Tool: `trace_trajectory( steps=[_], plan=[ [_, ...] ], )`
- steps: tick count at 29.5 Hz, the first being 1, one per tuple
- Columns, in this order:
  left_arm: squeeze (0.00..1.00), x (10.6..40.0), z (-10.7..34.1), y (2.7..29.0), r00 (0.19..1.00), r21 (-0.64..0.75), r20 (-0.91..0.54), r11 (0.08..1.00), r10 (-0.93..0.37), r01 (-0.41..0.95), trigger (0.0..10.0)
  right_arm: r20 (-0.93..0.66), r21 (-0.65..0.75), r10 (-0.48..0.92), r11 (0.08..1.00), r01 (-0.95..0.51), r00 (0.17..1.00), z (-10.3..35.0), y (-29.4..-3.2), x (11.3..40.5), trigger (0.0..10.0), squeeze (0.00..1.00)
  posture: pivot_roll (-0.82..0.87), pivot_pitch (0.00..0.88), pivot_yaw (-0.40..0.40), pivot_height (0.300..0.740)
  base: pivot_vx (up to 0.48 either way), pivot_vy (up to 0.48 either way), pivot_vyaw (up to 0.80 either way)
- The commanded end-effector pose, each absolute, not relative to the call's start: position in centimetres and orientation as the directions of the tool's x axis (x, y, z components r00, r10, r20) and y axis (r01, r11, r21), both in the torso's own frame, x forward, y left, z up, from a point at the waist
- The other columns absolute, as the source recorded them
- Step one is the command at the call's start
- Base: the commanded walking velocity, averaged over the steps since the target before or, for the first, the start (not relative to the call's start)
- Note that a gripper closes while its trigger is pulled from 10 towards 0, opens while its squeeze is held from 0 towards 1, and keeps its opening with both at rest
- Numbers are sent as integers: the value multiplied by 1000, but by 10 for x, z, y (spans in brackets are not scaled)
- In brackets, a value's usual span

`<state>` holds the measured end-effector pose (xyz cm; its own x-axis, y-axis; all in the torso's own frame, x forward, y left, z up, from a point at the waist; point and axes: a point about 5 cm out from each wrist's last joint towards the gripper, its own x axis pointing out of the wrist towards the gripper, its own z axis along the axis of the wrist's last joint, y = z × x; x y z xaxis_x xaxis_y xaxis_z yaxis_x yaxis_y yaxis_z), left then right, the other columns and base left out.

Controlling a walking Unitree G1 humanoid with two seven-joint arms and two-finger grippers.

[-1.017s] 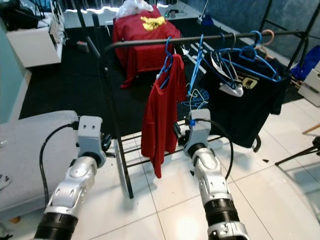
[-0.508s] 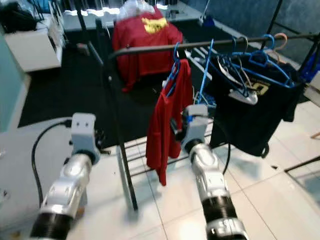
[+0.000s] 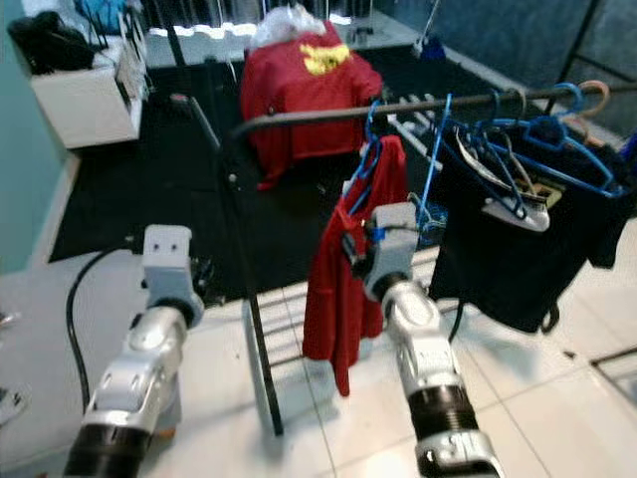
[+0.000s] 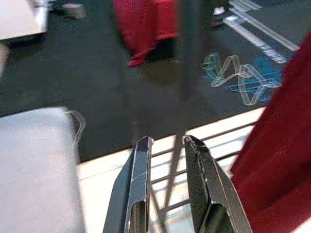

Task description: Hang hanger

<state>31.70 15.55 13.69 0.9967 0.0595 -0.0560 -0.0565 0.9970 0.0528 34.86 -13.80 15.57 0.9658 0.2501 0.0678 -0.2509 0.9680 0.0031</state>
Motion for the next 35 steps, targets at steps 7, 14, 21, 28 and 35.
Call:
trace_trajectory(
  steps=[7,14,21,28,35],
  plan=[
    [0,313,141,158,998,66,-43,997,50,-47,10000,139,-20,273,962,-273,952,170,-133,348,10000,0,-32,70,-36,740,317,0,-457],
    [0,314,143,158,999,64,-32,997,44,-41,10000,175,-26,279,960,-279,944,178,-132,349,10000,0,-29,70,-36,740,312,0,0],
    [0,308,146,159,999,51,5,998,33,-34,10000,205,-27,284,958,-284,937,187,-132,351,10000,0,-29,75,-36,740,167,0,0],
    [0,300,147,159,999,28,39,1000,8,-9,10000,226,-22,271,962,-274,936,190,-131,350,10000,0,-25,78,-36,740,0,0,0],
    [0,286,143,158,992,4,56,994,-112,112,10000,241,-7,245,968,-251,939,192,-133,351,10000,0,-28,84,-37,740,0,0,0]
  ],
)
